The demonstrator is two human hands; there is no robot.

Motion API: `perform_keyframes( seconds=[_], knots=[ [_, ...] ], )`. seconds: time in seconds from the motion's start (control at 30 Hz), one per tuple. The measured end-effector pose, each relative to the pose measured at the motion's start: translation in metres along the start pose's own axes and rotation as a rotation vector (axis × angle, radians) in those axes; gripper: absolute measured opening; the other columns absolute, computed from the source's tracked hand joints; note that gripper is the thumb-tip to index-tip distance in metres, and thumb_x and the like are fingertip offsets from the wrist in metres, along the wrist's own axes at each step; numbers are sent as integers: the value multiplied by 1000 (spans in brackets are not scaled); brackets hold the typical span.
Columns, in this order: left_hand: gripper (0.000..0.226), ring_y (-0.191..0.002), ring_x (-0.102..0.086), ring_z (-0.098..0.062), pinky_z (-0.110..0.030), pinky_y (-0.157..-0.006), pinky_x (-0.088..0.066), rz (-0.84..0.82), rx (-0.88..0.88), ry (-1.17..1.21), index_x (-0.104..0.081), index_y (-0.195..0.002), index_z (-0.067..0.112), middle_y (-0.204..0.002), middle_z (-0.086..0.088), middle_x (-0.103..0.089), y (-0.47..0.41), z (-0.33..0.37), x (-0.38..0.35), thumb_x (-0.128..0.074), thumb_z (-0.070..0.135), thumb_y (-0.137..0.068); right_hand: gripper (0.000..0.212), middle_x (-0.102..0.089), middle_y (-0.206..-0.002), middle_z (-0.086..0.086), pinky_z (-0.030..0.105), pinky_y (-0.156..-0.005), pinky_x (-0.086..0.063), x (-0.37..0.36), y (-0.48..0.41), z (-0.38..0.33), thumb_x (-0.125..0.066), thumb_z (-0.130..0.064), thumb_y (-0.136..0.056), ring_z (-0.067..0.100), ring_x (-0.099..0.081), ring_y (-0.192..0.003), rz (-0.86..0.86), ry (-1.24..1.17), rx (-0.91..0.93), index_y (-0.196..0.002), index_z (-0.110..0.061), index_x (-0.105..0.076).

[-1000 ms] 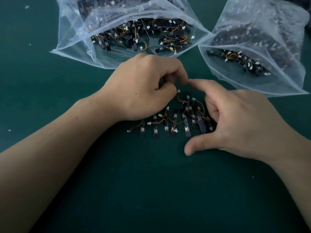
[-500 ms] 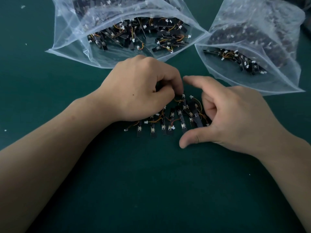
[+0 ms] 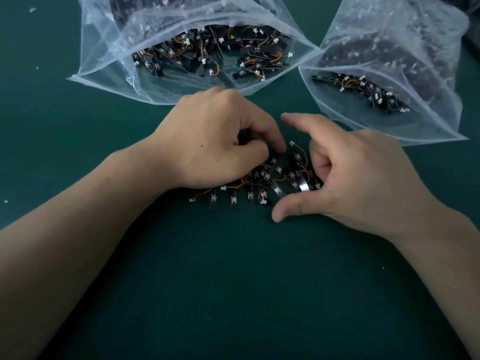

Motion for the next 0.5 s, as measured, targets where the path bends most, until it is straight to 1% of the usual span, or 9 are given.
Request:
perform_keyframes(
  seconds=[0.07,0.13,0.23,0.33,0.5],
  knots=[
    [35,-69,-60,4,-28,-67,-45,21,3,13,-77,-100,46,-71,31,-64,0,-1,0,-54,30,-80,115,-43,-56,-16,36,-52,-44,0,0,0,-50,-100,-57,-3,-45,-53,10,0,3,-149,-30,-48],
    [32,-69,-61,1,-29,-67,-47,35,11,27,-76,-100,43,-71,25,-65,-1,-3,1,-55,29,-79,112,-44,-56,-15,37,-51,-44,-1,-1,0,-50,-100,-58,-3,-45,-53,15,5,4,-147,-32,-49],
    [26,-69,-62,-4,-28,-65,-46,-13,-8,13,-76,-95,39,-69,17,-66,0,-4,1,-59,32,-76,114,-45,-56,-15,35,-54,-43,-2,0,0,-50,-100,-58,-3,-45,-55,24,13,0,-148,-31,-49],
    [24,-70,-63,-4,-26,-63,-41,-48,-27,-6,-75,-92,39,-70,16,-66,1,-3,1,-62,36,-72,114,-44,-57,-16,33,-55,-41,-3,0,0,-50,-100,-59,-5,-45,-56,27,22,-11,-149,-30,-49],
    [27,-69,-61,-3,-25,-64,-41,-58,-37,-19,-75,-100,43,-72,17,-66,1,-2,1,-65,40,-75,112,-43,-56,-16,31,-55,-35,-4,-1,0,-49,-100,-59,-6,-43,-56,31,17,-16,-147,-30,-52]
  ],
)
Point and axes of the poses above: each hand's wrist, its own y-axis away from the middle knuckle, its own x-axis out of the back of the hand, z = x × y, the point moved 3 cm from there along -y, towards the middle knuckle
